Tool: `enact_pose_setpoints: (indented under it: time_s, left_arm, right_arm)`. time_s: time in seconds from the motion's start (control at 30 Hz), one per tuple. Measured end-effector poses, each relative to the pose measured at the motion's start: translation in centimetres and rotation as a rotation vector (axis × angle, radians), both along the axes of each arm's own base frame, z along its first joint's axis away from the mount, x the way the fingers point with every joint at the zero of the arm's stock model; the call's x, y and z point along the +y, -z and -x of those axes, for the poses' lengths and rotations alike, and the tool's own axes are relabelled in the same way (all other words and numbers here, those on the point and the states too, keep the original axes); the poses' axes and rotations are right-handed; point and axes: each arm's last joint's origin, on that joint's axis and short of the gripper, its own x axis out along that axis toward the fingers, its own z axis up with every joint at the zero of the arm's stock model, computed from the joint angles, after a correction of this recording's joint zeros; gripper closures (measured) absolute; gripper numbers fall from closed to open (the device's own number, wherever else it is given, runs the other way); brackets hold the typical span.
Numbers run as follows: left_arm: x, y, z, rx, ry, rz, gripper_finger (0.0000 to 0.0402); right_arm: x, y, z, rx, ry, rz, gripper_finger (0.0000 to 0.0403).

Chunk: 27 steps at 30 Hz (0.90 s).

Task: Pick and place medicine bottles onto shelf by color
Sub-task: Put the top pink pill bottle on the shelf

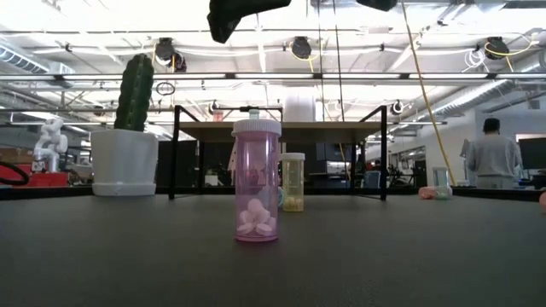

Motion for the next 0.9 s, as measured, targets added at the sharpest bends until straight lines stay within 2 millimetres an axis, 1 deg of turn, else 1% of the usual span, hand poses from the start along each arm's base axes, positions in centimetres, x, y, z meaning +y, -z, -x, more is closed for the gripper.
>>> enact_pose_setpoints:
  time_s: [0.23, 0.37, 0.47, 0.57, 0.8, 0.83, 0.9]
  left_arm:
    - [0.6, 0.1, -0.3, 0.000, 0.005, 0.009, 0.0165]
    - [1.1, 0.1, -0.4, -0.003, 0.011, 0.021, 0.0172]
    - [1.4, 0.2, -0.4, 0.008, 0.013, 0.028, 0.0185]
    - [1.4, 0.2, -0.4, 0.009, 0.043, 0.033, 0.0210]
    - [1.3, 0.1, -0.4, 0.009, 0.075, 0.038, 0.0298]
    - [1.3, 0.1, -0.4, 0.009, 0.074, 0.039, 0.0307]
    - [1.4, 0.1, -0.5, 0.005, 0.073, 0.040, 0.0311]
  right_arm:
    - [-0.9, -0.9, -0.3, -0.053, 0.014, 0.004, 0.0293]
    - [-1.0, -1.0, -0.6, -0.071, -0.025, -0.011, 0.0293]
    - [-1.2, -1.0, -0.7, -0.079, -0.031, 0.000, 0.0293]
    - [-1.3, -1.0, -0.8, -0.079, -0.034, 0.012, 0.0293]
    - [-1.3, -1.0, -0.8, -0.082, -0.048, 0.031, 0.0293]
    - [-1.3, -1.0, -0.8, -0.082, -0.050, 0.033, 0.0293]
    - [-1.3, -1.0, -0.8, -0.083, -0.051, 0.036, 0.0292]
